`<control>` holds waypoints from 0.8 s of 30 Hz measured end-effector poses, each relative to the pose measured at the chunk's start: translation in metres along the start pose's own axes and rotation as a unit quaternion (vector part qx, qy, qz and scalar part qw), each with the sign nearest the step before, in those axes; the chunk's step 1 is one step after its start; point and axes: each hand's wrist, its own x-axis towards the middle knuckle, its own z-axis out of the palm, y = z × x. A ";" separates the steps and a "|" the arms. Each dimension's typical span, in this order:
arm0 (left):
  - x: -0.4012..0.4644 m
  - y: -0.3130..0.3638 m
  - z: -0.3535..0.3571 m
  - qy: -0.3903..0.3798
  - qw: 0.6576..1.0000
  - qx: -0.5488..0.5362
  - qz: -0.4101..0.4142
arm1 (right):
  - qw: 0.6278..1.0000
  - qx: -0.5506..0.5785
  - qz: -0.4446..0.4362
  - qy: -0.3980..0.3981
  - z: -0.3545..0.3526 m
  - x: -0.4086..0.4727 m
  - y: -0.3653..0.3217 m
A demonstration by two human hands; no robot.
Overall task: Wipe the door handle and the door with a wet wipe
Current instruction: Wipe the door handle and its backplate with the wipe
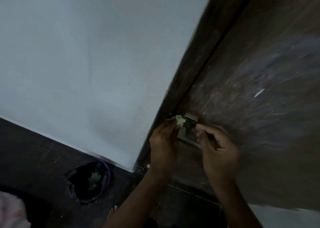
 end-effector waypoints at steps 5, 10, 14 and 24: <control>-0.004 -0.017 0.001 -0.008 0.999 0.031 -0.017 | 0.999 -0.031 0.025 -0.024 0.008 -0.015 0.011; -0.008 -0.025 0.008 0.008 0.999 0.040 0.004 | 0.998 -0.033 0.029 -0.042 0.017 -0.019 0.012; -0.016 -0.037 0.010 -0.019 0.996 0.080 -0.035 | 0.997 -0.034 0.056 -0.037 0.020 -0.044 0.013; -0.028 -0.046 0.025 -0.011 0.974 -0.013 -0.224 | 0.864 0.098 0.494 0.021 0.054 -0.079 0.051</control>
